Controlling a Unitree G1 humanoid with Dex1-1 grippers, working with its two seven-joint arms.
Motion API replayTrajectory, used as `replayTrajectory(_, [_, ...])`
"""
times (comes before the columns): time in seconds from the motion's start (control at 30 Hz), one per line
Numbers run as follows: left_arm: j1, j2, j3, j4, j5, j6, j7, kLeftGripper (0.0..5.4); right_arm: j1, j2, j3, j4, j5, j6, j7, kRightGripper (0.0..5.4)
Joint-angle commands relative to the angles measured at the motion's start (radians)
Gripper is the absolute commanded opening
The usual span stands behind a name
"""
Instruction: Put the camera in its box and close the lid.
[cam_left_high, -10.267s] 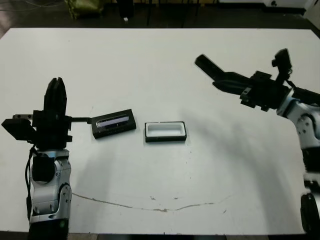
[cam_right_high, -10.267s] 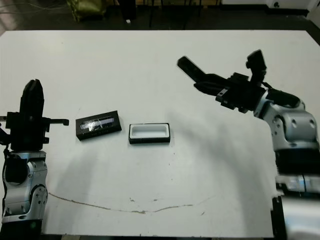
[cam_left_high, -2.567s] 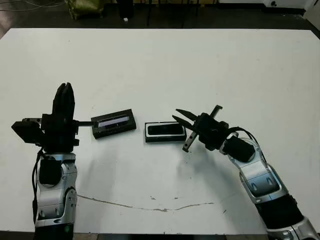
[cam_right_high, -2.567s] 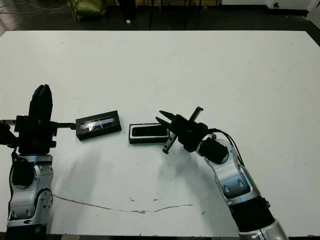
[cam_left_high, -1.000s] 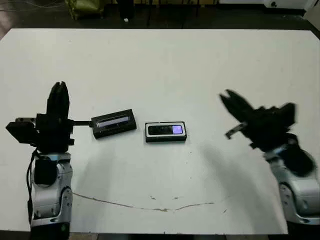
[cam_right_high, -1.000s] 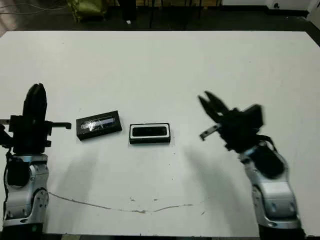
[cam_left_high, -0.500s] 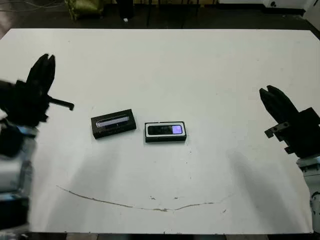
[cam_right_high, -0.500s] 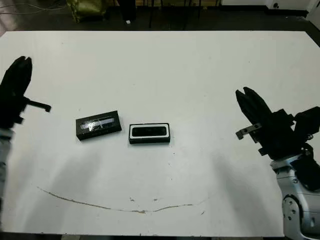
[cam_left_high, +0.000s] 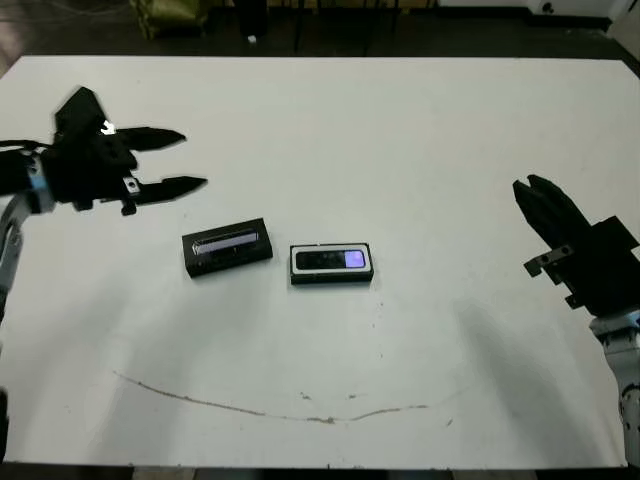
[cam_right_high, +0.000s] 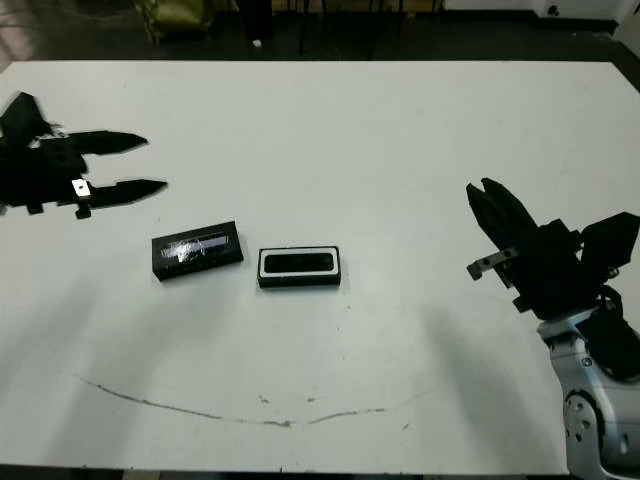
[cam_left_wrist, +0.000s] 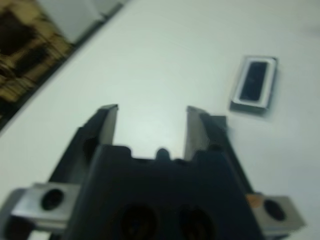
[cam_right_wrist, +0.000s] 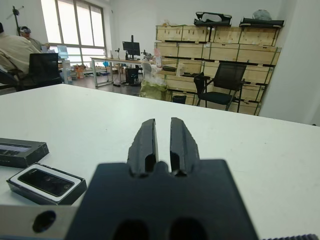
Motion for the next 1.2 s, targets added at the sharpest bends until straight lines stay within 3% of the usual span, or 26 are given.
replayTrajectory(0.03, [-0.051,-0.036,-0.031,0.138,0.038,-0.04,-0.055,4.42,0.014,-0.008,0.002,0.004,-0.01,0.012,-0.008,0.0])
replayTrajectory(0.17, [-0.082,-0.066,-0.04,0.225,0.061,-0.097,-0.096,5.38,0.011,-0.008,0.0,0.017,-0.008,0.005,0.001,0.0])
replayTrajectory(0.4, [-0.125,-0.099,-0.037,0.356,0.064,-0.124,-0.211,5.38,0.012,-0.007,0.004,0.026,-0.028,-0.009,0.0,0.0])
replayTrajectory(0.67, [-0.154,-0.123,-0.042,0.468,0.089,-0.174,-0.287,5.38,0.014,-0.012,0.009,0.012,-0.031,0.023,-0.013,0.0])
replayTrajectory(1.2, [-0.113,-0.151,-0.07,0.455,0.147,-0.199,-0.281,5.38,0.021,-0.01,0.016,0.021,-0.041,0.008,-0.01,0.0])
